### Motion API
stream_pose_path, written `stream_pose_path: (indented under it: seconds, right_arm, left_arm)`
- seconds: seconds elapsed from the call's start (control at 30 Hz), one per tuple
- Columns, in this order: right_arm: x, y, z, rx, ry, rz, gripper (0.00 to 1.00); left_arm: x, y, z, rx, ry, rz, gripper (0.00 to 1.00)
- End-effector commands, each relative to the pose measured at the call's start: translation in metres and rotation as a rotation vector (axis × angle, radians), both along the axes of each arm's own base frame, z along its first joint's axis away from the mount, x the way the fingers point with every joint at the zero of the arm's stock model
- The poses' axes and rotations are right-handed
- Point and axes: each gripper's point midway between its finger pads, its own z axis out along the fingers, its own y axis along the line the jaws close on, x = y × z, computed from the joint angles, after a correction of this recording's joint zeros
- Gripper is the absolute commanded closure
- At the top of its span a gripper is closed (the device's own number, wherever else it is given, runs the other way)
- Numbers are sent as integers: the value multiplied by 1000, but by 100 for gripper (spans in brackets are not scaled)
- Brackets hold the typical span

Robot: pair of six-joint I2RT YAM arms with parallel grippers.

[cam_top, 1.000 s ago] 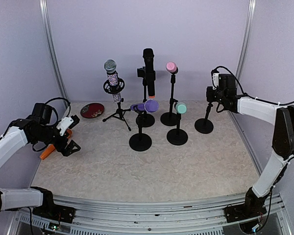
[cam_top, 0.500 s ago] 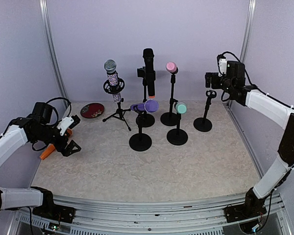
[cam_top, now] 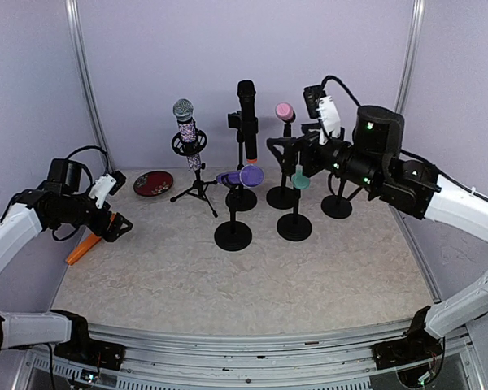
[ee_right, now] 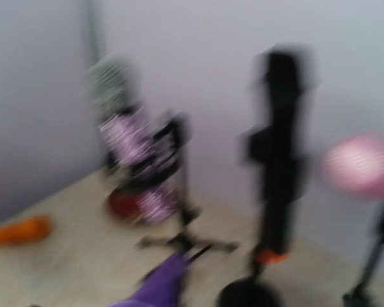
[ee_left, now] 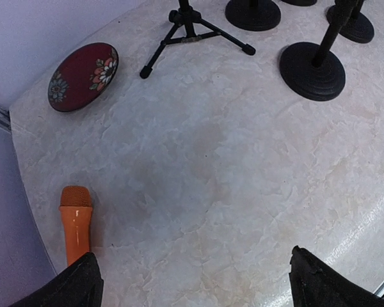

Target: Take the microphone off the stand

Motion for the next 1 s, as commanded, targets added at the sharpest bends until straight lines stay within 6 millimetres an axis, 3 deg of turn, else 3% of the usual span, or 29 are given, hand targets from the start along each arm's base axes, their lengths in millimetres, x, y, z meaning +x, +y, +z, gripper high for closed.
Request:
stream_pose_path:
  seconds: [0.0,0.2,0.43,0.63,0.77,0.97]
  right_arm:
    - [-14,44,-40,-46,81,71,0]
    - [-5,78,-71,-108,137,89,0]
    - [5,99,-95,-142,175,70,11]
    - [12,112,-99,-142,177,62,35]
    - [10,117,-103,-146,195,64,58]
    - [1,124,-102,-120,207,75,78]
  left_arm:
    - [16,10,41,-37,-152,72,1]
    - [15,13,44,-42,-156,84,1]
    - [19,17,46,-63,-168,95,1]
    - [16,7,55,-95,-194,37,1]
    - [17,8,56,-96,-208,50,1]
    - [9,-6,56,-157,-201,-11,1]
